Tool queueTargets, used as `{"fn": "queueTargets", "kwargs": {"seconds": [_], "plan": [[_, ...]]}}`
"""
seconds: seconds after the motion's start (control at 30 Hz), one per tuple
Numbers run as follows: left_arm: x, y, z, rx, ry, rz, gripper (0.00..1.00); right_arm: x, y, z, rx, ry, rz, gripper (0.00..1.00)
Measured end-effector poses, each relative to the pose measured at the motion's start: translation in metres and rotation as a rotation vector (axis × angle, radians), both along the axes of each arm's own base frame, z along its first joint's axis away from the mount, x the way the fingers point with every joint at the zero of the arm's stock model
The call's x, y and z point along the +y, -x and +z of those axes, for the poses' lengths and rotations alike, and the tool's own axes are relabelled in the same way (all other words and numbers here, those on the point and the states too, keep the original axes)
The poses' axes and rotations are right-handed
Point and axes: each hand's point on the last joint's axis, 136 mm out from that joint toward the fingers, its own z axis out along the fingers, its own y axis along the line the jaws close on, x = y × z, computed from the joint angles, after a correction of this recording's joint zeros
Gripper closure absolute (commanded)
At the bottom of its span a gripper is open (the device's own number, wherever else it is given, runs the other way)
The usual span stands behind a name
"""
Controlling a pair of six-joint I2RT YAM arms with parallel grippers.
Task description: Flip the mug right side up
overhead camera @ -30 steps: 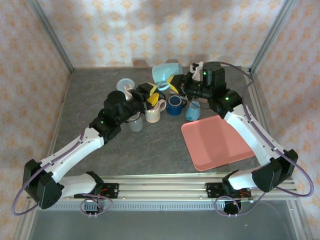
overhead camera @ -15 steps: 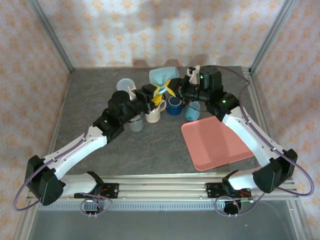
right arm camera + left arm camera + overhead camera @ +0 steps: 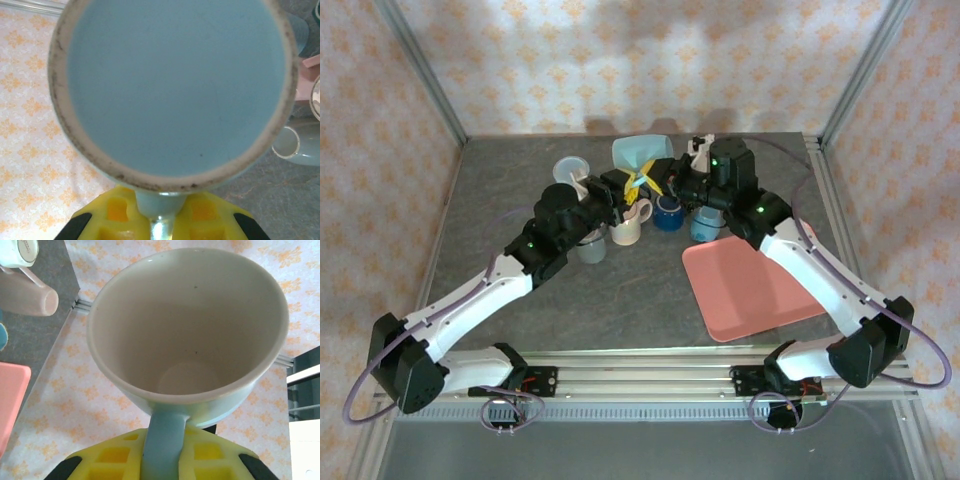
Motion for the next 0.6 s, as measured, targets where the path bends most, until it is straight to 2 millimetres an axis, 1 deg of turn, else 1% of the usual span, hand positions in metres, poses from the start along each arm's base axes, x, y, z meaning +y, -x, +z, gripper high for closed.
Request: {"fn": "queueTargets", "kwargs": {"seconds": [0.1,0.23,0.4,0.53,0.6], "plan": [[0.005,0.001,-0.002,0.000,-0.003,0.018,1.00,0.004,0.001,-0.002,-0.007,-0.019,-0.010,1.00],[0.004,0.002,-0.009,0.013,-0.012,0.016,1.00,0.002,0.001,-0.010,0.003,-0.033,-0.038,1.00],[-0.004,0.001,-0.015,0.022,-0.023,-0.006,1.00,-0.007,0.002,-0.016,0.007,-0.044,-0.087,1.00],[-0.010,-0.003,-0.017,0.018,-0.038,-0.019,1.00,-0.012,-0.001,-0.020,0.015,-0.042,-0.125,0.90],[-0.011,-0.005,-0.016,0.005,-0.053,-0.020,1.00,-0.014,-0.002,-0.019,0.014,-0.045,-0.136,0.87]]}}
